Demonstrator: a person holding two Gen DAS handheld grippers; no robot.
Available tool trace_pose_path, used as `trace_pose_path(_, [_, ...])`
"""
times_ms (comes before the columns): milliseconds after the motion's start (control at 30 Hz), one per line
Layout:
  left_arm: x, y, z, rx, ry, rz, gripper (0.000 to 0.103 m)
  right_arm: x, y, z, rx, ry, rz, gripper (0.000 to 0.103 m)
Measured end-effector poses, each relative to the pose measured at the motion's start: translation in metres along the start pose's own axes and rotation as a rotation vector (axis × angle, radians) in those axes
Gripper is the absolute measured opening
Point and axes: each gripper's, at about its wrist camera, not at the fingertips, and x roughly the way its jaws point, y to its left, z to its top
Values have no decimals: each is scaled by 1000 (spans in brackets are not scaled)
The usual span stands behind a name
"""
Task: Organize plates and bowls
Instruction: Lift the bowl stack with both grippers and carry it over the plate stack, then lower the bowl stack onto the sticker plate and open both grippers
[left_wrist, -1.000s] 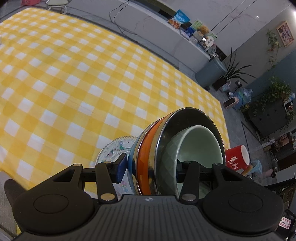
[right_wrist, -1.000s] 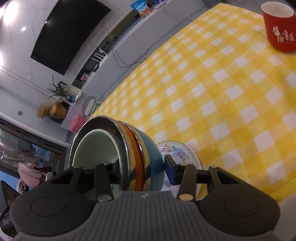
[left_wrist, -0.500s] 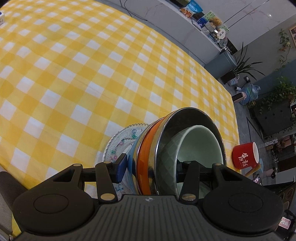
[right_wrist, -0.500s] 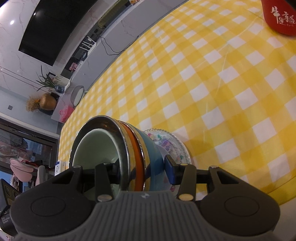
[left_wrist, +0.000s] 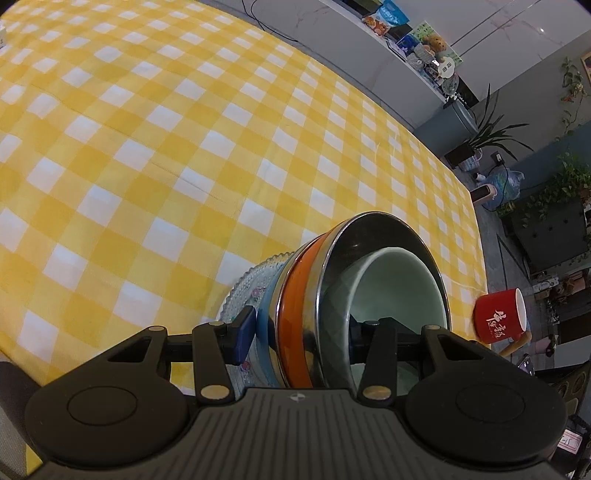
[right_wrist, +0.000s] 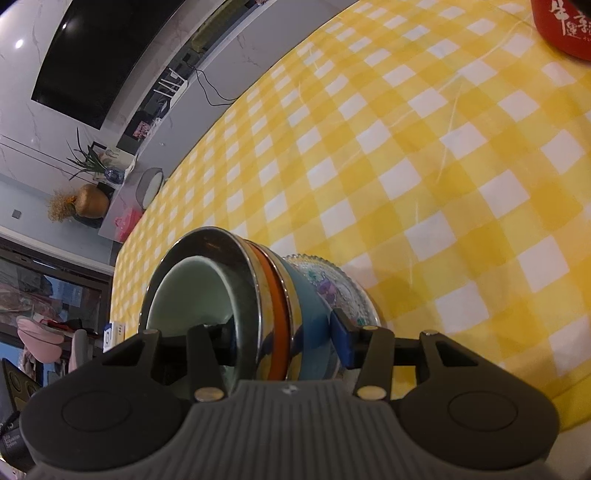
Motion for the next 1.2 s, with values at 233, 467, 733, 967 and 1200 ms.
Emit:
trace_pose_path(233, [2,5,2,-26,10,-35,59,1,5,-2,-56,-10,-2,49])
trace_pose_path(467, [-9,5,-2,-17,-38,-28,69,-8,9,-5,-117,-105,-28,80])
trace_pose_path(733, [-49,-14,-15,116,-190,-2,69,-31,20,-15,-222,-210,-44,83])
trace_pose_path(967, [-102,-33,-45,276,-415,76,66,-57,50,-40,-405,-309,-83,84])
trace_pose_path(1200, [-147,-53,-80,449,-648,174,66,-89,67,-74,-543,-431,-119,85])
